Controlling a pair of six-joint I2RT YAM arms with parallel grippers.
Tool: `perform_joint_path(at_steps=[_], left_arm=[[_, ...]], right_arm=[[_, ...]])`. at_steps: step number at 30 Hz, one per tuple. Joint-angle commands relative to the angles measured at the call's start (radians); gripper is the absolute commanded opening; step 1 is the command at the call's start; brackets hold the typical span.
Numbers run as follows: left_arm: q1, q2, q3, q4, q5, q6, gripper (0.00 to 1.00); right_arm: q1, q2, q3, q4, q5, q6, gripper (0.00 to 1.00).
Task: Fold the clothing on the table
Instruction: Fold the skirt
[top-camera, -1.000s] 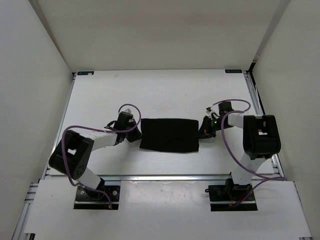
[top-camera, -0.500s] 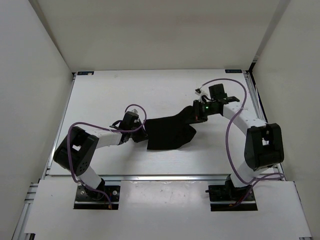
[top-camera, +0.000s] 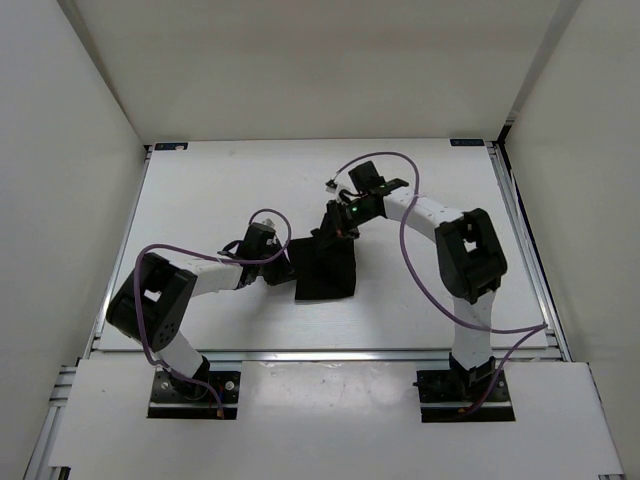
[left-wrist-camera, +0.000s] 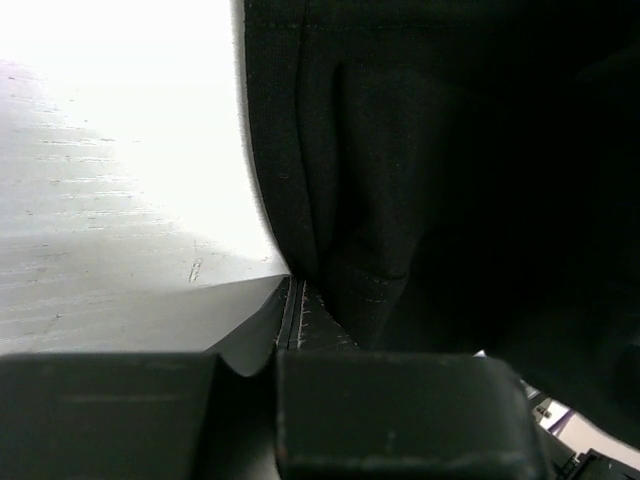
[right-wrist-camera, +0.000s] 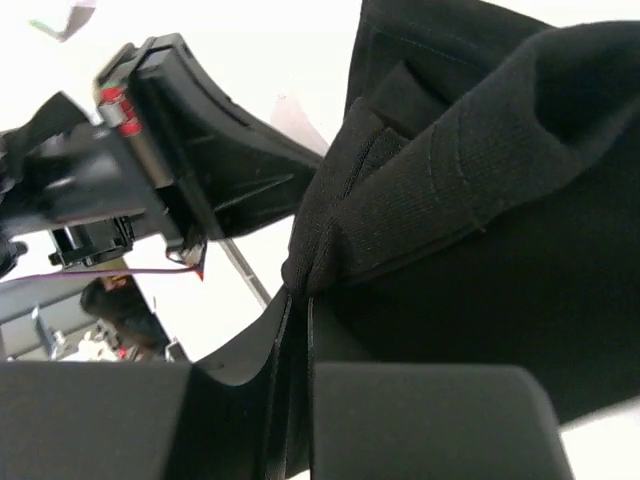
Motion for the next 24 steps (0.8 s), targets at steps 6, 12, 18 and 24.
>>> perform_joint_path(at_steps=[6,12,18,24], left_arm=[[0.044,-0.058,-0.043,-0.038,0.002,0.023,0.00],[0.159,-0.105,-0.056,-0.053,0.002,0.049,0.00],[0.268,-0.140,-0.035,-0.081,0.046,0.053,0.00],[0.237,-0.187,0.081,-0.104,0.128,0.043,0.00]], right_arm=[[0.034,0.102,0.088,0.009,-0.167,0.067,0.21],[0.010,-0.008,-0.044,0.288,-0.393,0.233,0.52],[-0.056,-0.126,-0.230,0.613,-0.488,0.471,0.46],[-0.104,-0.151,-0.131,0.093,-0.121,0.172,0.06]])
